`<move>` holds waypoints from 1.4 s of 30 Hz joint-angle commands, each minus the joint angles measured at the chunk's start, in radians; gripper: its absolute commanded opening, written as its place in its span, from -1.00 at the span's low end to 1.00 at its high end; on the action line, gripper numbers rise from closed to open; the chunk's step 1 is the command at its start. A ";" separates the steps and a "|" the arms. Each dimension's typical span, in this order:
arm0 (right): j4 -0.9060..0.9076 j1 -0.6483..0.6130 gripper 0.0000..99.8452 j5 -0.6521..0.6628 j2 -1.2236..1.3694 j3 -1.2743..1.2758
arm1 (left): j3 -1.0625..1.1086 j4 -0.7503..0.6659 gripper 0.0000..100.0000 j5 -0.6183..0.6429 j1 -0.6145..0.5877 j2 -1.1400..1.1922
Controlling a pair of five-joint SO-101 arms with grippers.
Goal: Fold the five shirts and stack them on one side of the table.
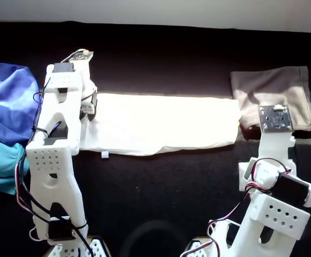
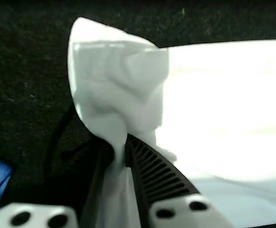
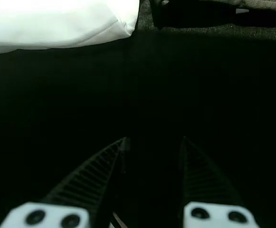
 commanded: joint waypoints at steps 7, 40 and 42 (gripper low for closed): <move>-0.328 0.166 -0.67 0.008 -0.211 0.487 | -0.239 0.126 -0.98 -0.095 -0.165 0.028; -0.657 0.232 -0.67 0.006 -0.243 0.952 | -0.114 0.222 -0.98 -0.071 0.645 -0.332; -0.657 0.232 -0.67 0.006 -0.243 0.952 | -0.114 0.158 -0.98 -0.071 0.680 -0.303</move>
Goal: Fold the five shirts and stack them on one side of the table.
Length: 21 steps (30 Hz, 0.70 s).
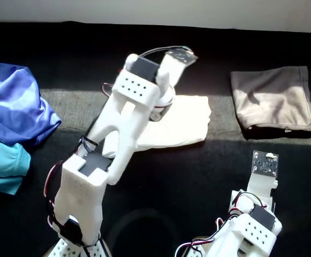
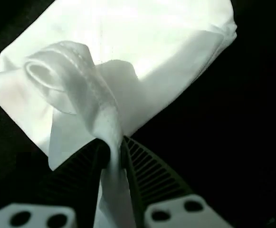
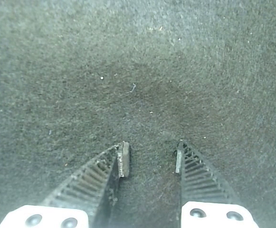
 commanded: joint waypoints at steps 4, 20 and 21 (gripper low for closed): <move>-0.015 0.008 -0.67 0.006 -0.002 0.038 | -0.004 -0.183 -0.98 0.008 0.096 0.073; -0.016 0.008 -0.67 0.006 -0.002 0.038 | -0.288 -0.252 -0.98 0.037 0.108 0.225; -0.016 0.008 -0.67 0.006 -0.002 0.038 | -0.292 -0.259 -0.98 0.037 0.113 0.240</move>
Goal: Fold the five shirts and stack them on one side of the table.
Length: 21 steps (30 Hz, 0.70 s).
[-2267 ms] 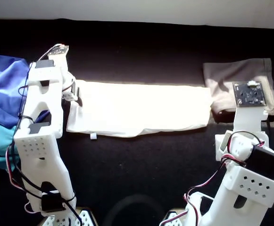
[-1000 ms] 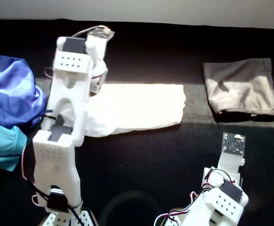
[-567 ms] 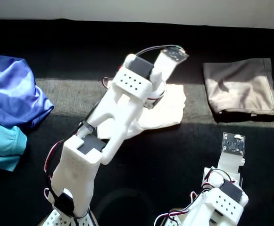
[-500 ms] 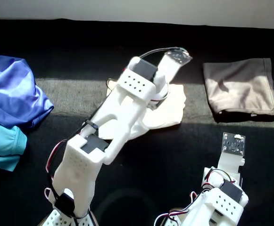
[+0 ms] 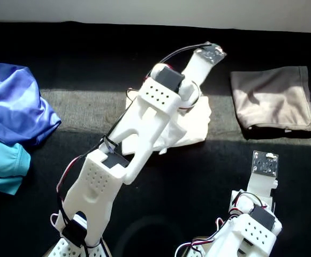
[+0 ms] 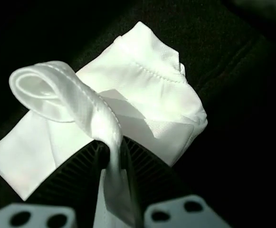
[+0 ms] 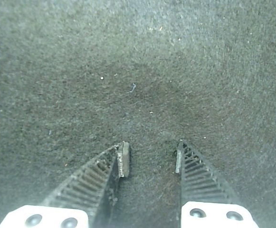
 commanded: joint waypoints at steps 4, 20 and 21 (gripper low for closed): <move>-0.016 0.008 -0.67 0.006 -0.002 0.033 | -0.058 -0.071 -0.98 0.008 0.030 0.077; -0.016 0.008 -0.67 0.006 -0.002 0.033 | -0.205 -0.161 -0.98 0.009 0.082 0.150; -0.016 0.008 -0.67 0.006 -0.002 0.033 | -0.205 -0.164 -0.98 0.009 0.082 0.165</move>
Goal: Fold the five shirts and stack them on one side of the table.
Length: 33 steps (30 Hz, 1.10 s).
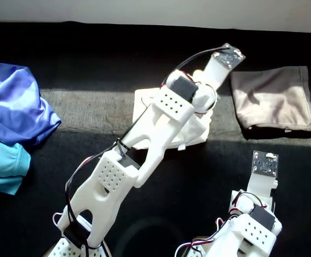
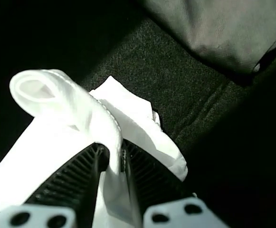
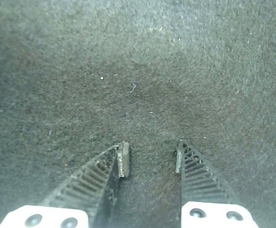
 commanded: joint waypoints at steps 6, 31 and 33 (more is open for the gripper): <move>-0.016 0.008 -0.67 0.006 -0.002 0.033 | -0.045 -0.025 -0.94 0.008 0.005 0.058; -0.016 0.007 -0.67 0.006 -0.002 0.033 | -0.111 0.390 -0.98 0.008 -0.015 -0.005; -0.016 0.007 -0.67 0.006 -0.002 0.033 | -0.107 0.390 -0.98 0.008 0.045 -0.004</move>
